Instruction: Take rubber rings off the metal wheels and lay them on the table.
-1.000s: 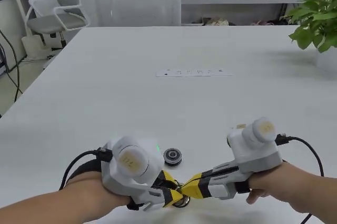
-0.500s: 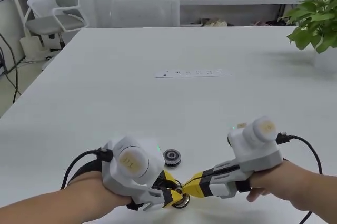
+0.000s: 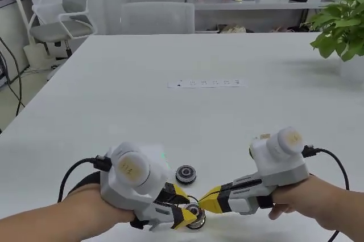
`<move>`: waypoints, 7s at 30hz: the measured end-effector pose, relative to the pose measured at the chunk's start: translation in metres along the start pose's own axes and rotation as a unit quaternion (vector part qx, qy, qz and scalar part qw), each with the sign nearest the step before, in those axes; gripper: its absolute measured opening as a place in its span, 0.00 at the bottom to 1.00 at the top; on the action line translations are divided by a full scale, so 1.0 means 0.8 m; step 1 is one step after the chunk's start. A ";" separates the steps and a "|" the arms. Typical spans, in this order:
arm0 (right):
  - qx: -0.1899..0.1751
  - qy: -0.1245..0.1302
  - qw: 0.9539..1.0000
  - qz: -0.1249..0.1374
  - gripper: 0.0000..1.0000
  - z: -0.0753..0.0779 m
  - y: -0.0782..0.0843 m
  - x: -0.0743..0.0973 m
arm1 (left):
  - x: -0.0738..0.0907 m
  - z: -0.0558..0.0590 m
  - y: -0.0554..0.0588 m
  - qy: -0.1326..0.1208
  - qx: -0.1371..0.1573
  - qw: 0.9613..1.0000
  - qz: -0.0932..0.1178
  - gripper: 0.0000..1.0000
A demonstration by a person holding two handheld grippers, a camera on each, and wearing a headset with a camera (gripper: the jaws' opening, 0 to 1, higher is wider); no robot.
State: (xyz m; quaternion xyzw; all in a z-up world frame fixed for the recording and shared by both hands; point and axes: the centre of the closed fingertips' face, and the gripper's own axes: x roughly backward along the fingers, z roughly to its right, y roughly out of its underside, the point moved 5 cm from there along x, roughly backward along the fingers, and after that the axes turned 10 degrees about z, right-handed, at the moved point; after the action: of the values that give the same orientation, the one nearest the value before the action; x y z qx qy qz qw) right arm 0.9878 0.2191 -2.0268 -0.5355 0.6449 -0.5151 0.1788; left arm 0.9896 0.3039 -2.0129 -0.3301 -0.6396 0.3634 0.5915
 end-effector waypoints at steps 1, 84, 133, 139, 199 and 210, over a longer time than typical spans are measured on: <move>-0.002 0.001 1.000 0.002 0.00 0.000 -0.001 0.000 | 0.004 0.001 -0.002 -0.002 0.000 1.000 0.002 0.14; 0.032 0.019 0.999 0.001 0.00 -0.004 -0.012 -0.068 | 0.145 0.010 -0.002 -0.132 0.078 0.984 0.091 0.80; 0.061 0.030 0.998 0.006 0.09 0.002 -0.018 -0.042 | 0.134 0.009 -0.005 -0.112 0.070 0.988 0.076 0.73; 0.064 0.026 0.998 0.013 0.12 0.000 -0.022 -0.032 | 0.129 0.007 -0.009 -0.106 0.069 0.989 0.078 0.71; 0.116 0.002 0.992 -0.058 0.22 0.009 0.016 0.006 | 0.043 -0.020 -0.002 -0.020 0.062 0.998 0.026 0.38; 0.126 -0.001 0.989 -0.073 0.19 0.011 0.026 0.004 | 0.028 -0.013 0.006 -0.003 0.063 0.998 0.012 0.33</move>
State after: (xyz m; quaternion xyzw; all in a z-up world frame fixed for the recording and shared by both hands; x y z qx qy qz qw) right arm 0.9829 0.2102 -2.0475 -0.5547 0.5343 -0.6032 0.2071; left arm 0.9978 0.3263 -2.0051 -0.2988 -0.6130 0.4113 0.6048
